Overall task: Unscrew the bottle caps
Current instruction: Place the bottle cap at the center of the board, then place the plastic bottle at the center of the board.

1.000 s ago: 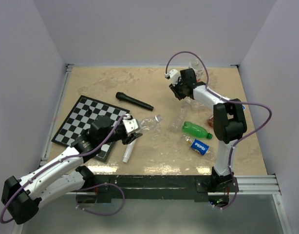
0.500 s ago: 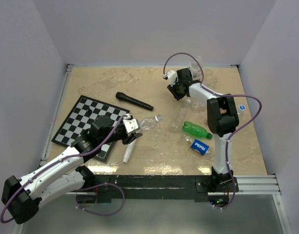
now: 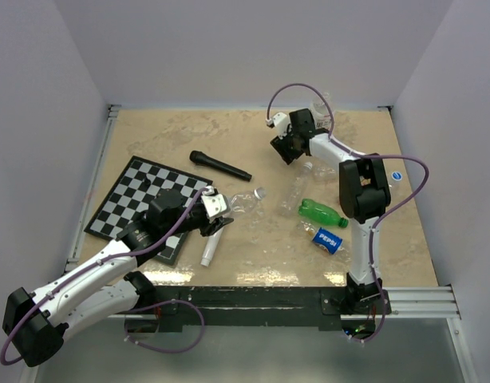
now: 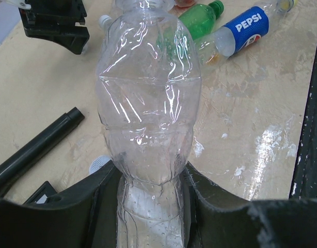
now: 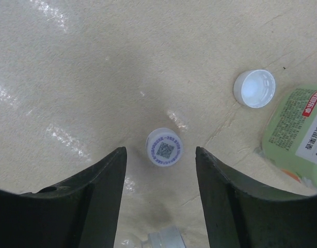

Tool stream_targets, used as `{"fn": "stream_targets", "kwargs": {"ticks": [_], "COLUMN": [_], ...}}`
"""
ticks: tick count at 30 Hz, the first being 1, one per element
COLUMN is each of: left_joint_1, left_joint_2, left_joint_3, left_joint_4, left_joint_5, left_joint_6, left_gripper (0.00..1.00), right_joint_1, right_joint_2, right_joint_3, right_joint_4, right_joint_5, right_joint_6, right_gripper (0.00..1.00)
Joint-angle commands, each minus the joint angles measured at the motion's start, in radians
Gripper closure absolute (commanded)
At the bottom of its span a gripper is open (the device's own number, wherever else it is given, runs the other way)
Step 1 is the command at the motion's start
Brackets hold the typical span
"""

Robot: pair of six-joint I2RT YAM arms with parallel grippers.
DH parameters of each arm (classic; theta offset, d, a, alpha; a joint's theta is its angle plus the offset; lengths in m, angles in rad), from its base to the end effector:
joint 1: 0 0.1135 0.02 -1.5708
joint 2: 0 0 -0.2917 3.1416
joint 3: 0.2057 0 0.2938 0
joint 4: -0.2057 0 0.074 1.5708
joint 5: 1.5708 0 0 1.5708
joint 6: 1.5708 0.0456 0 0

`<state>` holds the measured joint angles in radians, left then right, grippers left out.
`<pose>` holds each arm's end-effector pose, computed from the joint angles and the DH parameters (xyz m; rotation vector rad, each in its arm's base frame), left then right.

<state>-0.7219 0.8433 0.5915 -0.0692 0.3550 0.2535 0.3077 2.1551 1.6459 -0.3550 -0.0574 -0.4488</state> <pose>0.1624 -0.1641 0.2810 1.1123 1.5701 -0.6524 0.5128 0.1657 0.1781 -0.9224 2.2515 0.0064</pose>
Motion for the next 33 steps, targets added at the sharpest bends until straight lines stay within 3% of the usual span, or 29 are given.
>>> {"fn": "stream_targets", "kwargs": {"ticks": [1, 6, 11, 12, 13, 14, 15, 21, 33], "left_joint_1": [0.004, 0.004, 0.004, 0.006, 0.006, 0.006, 0.006, 0.006, 0.006], "left_joint_2": [-0.007, -0.023, -0.023, -0.023, -0.018, -0.019, -0.018, -0.018, -0.026], "left_joint_3": [0.018, 0.014, 0.013, 0.014, 0.014, 0.014, 0.014, 0.008, 0.007], "left_joint_4": [0.048, 0.052, 0.052, 0.052, 0.052, 0.052, 0.054, 0.087, 0.1], "left_joint_5": [-0.008, -0.016, 0.004, 0.012, 0.022, 0.035, 0.041, 0.065, 0.09], "left_joint_6": [-0.003, -0.003, -0.008, -0.01, -0.01, -0.01, -0.011, -0.014, -0.023], "left_gripper": [1.0, 1.0, 1.0, 1.0, 1.0, 1.0, 1.0, 1.0, 1.0], "right_joint_1": [0.007, 0.013, 0.013, 0.013, 0.016, 0.021, 0.03, 0.157, 0.261], "right_joint_2": [-0.104, -0.332, -0.596, -0.644, -0.678, -0.707, -0.728, -0.69, -0.629], "right_joint_3": [0.017, -0.057, -0.24, -0.277, -0.314, -0.34, -0.36, -0.287, -0.222], "right_joint_4": [-0.029, -0.125, -0.385, -0.471, -0.56, -0.62, -0.659, -0.769, -0.691], "right_joint_5": [-0.059, -0.327, -0.741, -0.822, -0.879, -0.942, -0.985, -1.075, -1.24], "right_joint_6": [-0.014, -0.163, -0.662, -0.832, -1.064, -1.185, -1.256, -1.274, -1.045], "right_gripper": [0.41, 0.41, 0.32, 0.26, 0.09, 0.02, 0.02, 0.02, 0.03]}}
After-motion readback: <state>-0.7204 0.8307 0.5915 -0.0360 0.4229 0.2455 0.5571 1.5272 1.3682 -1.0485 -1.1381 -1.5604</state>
